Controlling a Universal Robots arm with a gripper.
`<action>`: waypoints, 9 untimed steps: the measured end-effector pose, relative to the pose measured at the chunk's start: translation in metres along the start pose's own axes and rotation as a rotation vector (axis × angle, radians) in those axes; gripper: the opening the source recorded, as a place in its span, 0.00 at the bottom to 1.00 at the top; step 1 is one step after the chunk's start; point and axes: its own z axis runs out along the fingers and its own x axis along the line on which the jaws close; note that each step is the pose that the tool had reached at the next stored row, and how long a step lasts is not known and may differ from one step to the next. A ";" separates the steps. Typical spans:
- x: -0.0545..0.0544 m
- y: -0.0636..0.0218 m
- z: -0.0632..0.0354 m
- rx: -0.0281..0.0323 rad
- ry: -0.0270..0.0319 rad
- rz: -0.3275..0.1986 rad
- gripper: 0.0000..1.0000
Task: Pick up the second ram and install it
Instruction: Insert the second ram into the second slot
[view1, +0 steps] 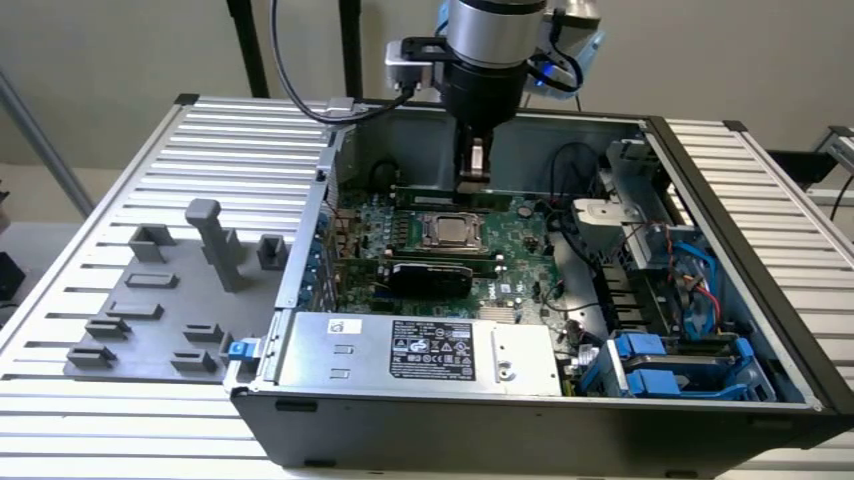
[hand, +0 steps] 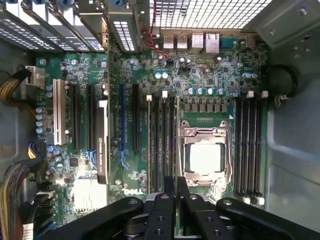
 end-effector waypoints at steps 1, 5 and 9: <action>0.001 0.0001 0.0019 0.0002 0.0001 0.001 0.14; 0.005 0.0008 0.0089 0.0015 0.0000 0.003 0.14; 0.005 0.0026 0.0161 0.0026 0.0000 0.008 0.14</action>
